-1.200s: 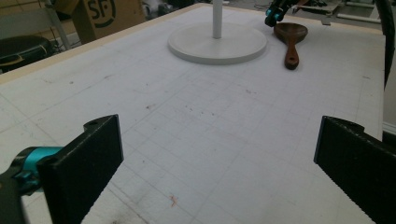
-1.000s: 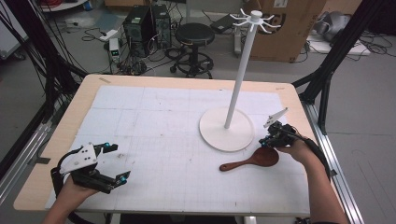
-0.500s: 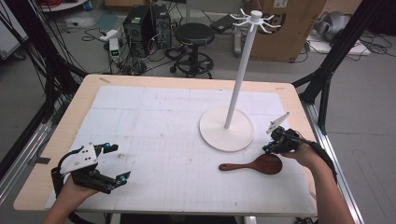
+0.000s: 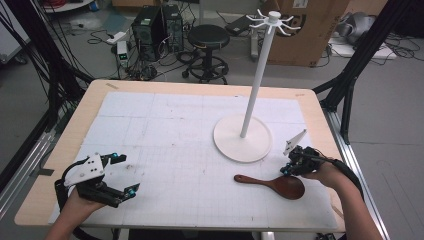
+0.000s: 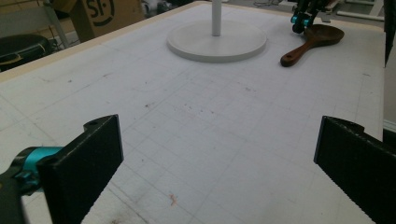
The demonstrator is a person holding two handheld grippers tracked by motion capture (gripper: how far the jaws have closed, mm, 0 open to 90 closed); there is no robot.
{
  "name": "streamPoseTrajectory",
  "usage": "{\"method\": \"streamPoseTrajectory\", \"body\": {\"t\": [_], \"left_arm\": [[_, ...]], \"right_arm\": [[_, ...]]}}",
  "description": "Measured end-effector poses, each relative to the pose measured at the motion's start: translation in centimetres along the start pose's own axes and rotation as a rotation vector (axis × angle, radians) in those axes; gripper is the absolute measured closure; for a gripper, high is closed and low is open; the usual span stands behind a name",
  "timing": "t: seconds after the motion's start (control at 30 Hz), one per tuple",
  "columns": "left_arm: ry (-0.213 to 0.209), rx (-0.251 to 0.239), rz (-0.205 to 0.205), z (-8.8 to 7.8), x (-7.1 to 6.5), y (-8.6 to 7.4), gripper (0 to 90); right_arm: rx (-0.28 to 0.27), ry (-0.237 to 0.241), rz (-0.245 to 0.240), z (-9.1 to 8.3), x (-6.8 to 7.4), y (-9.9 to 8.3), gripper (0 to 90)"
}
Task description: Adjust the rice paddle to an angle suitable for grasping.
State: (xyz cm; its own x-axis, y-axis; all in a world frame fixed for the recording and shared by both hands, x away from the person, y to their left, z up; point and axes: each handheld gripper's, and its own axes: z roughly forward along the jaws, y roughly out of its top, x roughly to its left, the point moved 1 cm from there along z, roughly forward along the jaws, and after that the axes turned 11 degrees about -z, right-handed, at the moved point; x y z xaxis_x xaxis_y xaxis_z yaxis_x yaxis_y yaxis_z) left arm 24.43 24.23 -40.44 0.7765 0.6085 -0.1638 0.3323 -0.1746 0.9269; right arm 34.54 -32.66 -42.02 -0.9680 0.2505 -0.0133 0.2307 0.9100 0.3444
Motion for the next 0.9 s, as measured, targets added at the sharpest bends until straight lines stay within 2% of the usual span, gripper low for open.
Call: {"method": "streamPoseTrajectory", "body": {"t": [0.17, 0.3, 0.37, 0.5, 0.53, 0.63, 0.7, 0.83, 0.9], "left_arm": [[-0.001, 0.000, 0.000, 0.0, 0.0, 0.0, 1.9], [0.000, 0.000, 0.003, 0.0, 0.0, 0.0, 1.9], [-0.002, -0.002, -0.001, -0.1, 0.0, 0.0, 1.9], [0.000, -0.001, 0.004, 0.0, 0.0, 0.0, 1.9], [0.000, -0.001, 0.004, 0.0, 0.0, 0.0, 1.9], [0.000, -0.003, 0.005, 0.0, 0.0, 0.0, 1.9], [0.001, -0.003, 0.004, 0.0, 0.0, 0.0, 1.9], [0.000, -0.003, 0.005, 0.0, 0.0, 0.0, 1.9], [-0.001, -0.003, 0.006, 0.0, -0.1, 0.0, 1.9]], "right_arm": [[-0.013, 0.004, -0.023, -0.3, 0.6, 0.1, 89.8], [0.002, 0.025, -0.016, -0.1, 1.0, -0.1, 89.9], [0.002, 0.047, -0.031, 0.1, 1.3, 0.0, 90.0], [-0.004, 0.042, -0.049, -0.1, 1.8, 0.3, 90.0], [-0.030, 0.017, -0.057, -0.6, 2.0, 0.8, 90.0], [-0.077, 0.002, -0.073, -0.9, 2.6, 1.8, 89.9], [-0.102, 0.011, -0.105, -0.6, 3.5, 2.9, 89.9], [-0.108, 0.040, -0.182, 0.5, 5.3, 5.1, 89.9], [-0.109, 0.056, -0.197, 1.0, 5.7, 5.8, 90.0]]}}
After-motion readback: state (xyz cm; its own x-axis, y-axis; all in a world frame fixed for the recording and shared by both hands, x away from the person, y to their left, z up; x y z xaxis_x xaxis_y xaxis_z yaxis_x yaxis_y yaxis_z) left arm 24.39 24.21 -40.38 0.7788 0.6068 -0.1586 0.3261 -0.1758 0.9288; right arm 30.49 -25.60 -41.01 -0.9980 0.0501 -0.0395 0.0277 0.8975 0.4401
